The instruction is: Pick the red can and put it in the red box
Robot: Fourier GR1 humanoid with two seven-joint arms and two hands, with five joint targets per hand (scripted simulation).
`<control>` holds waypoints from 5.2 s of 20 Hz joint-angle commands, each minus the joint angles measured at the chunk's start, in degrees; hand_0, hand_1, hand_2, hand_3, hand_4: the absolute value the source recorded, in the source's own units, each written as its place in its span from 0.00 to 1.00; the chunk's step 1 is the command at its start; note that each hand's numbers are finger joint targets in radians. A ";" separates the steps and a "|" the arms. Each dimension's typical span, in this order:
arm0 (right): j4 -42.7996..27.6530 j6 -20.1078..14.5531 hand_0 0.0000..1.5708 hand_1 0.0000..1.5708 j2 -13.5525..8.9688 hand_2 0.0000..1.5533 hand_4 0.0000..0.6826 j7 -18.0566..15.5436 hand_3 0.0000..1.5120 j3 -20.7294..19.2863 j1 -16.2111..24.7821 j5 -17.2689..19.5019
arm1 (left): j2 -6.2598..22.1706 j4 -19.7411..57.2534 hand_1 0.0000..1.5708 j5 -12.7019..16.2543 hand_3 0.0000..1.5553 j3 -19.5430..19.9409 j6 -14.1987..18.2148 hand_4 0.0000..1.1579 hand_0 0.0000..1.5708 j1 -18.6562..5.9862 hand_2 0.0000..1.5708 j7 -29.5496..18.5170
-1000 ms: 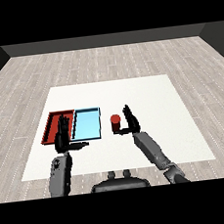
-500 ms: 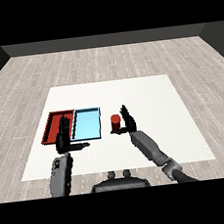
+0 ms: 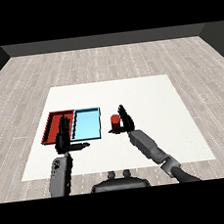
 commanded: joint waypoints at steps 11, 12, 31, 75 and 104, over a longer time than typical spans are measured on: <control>3.39 -2.24 0.00 0.00 0.00 0.00 0.00 -2.54 0.00 9.88 -4.06 -10.20 | -0.20 1.76 0.00 -0.46 0.00 0.43 0.89 0.00 0.00 -3.38 0.00 0.20; 0.84 -5.05 0.00 0.00 0.00 0.00 0.00 -0.79 0.00 11.13 -4.47 -12.08 | -0.46 -1.94 0.00 -0.75 0.00 -1.20 -0.53 0.00 0.00 3.19 0.00 -1.69; 4.97 -18.90 1.00 1.00 0.00 0.96 0.84 8.06 0.95 11.84 -6.12 -8.98 | -2.89 -1.69 0.00 -4.16 0.00 -2.99 4.35 0.00 0.00 1.17 0.00 -0.70; -53.30 -31.43 1.00 1.00 -12.41 0.94 0.95 28.60 0.93 3.66 8.31 20.15 | -3.05 -3.89 0.00 -3.13 0.00 -22.33 6.83 0.00 0.00 -6.57 0.00 13.92; -54.02 -17.54 1.00 1.00 -0.13 0.95 0.93 26.60 0.93 -3.73 15.19 34.83 | -3.06 15.50 0.00 12.83 0.00 -33.15 15.94 0.00 0.00 -22.97 0.00 14.07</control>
